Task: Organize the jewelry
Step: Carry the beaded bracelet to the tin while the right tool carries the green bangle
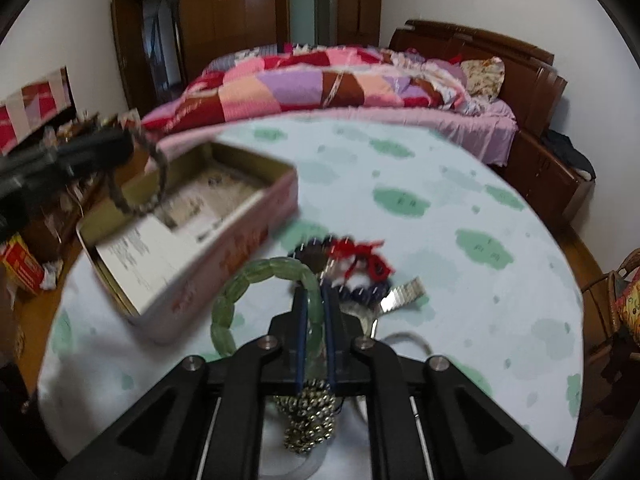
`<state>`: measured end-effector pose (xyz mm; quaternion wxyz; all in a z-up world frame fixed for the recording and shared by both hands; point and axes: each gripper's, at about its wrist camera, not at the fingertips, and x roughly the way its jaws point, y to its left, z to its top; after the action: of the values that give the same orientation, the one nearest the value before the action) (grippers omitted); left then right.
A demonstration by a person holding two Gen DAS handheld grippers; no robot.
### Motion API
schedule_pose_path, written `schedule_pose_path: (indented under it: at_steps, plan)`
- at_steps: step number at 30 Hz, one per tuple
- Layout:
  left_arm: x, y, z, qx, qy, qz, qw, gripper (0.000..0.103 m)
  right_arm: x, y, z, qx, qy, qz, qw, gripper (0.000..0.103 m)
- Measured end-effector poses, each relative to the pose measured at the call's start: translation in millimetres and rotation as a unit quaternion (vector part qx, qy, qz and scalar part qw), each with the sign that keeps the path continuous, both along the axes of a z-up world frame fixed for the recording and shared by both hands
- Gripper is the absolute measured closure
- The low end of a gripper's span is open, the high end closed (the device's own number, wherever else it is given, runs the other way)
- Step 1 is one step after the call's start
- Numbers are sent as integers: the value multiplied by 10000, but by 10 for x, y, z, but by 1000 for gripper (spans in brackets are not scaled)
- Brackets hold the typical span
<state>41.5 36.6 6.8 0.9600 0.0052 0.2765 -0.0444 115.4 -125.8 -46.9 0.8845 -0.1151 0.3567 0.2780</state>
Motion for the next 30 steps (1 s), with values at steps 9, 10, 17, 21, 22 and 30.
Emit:
schedule_pose_path:
  at_steps: [9,10,17,21,22,30]
  plan:
    - [178,112,15,266,32,16,9996,96,196,111,194,239,187,250,9992,93]
    - [203,138,6,289,52,15,9996,96,201,136,211,222,161,279,9992,93]
    - [502,330,-64,387,318,34,9987,96,401,439,280,139,70,492,9987,93]
    - [656,451,-109,324,498,42,9982,96,510,625,300,126,7,591,9982,93]
    - [683,473,-126,344,534,48,9980,96,537,682,295,107,2,618,9980,93]
    - [837,581,-218,477,749,104,9960,96,709,983,172,-8,-23,698,9976,93]
